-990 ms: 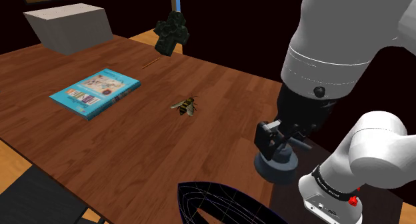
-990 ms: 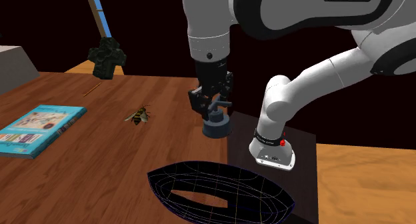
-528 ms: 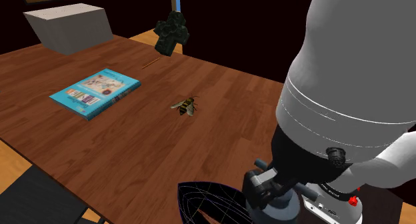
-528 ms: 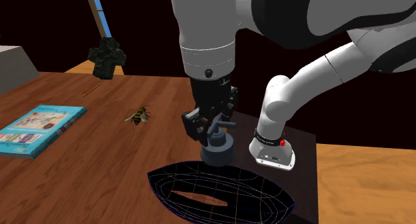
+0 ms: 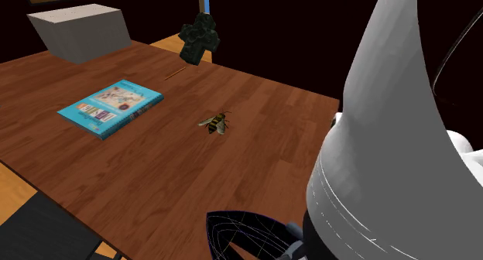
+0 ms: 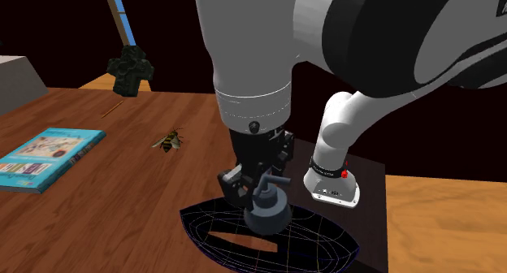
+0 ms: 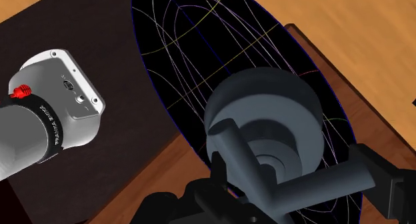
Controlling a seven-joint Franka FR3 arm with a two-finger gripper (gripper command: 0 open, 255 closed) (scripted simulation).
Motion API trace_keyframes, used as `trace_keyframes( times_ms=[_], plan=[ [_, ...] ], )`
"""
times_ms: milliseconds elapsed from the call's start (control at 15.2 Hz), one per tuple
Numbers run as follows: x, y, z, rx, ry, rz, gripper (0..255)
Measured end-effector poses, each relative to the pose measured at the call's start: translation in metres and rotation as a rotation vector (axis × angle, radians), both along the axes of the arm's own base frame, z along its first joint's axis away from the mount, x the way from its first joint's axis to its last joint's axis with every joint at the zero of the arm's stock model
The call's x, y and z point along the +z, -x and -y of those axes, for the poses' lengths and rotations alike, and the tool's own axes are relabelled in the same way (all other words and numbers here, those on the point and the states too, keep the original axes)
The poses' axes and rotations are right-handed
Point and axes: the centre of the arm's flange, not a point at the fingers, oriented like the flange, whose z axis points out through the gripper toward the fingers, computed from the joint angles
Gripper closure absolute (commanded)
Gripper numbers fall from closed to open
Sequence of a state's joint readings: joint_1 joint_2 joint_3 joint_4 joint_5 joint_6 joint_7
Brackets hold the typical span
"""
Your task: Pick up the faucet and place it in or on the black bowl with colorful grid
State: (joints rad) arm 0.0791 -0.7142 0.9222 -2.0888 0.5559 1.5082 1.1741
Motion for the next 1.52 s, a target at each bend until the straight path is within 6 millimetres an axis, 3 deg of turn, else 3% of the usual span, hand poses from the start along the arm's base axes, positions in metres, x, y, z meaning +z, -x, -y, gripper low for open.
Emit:
trace_keyframes(
  times_ms=[924,1320,1386,1518],
  plan=[
    [-0.073,0.002,0.0,0.0,0.0,0.0,255],
    [-0.076,0.001,0.0,0.0,0.0,0.0,255],
    [-0.076,0.001,0.0,0.0,0.0,0.0,0],
    [-0.076,0.001,0.0,0.0,-0.001,0.0,0]
  ],
)
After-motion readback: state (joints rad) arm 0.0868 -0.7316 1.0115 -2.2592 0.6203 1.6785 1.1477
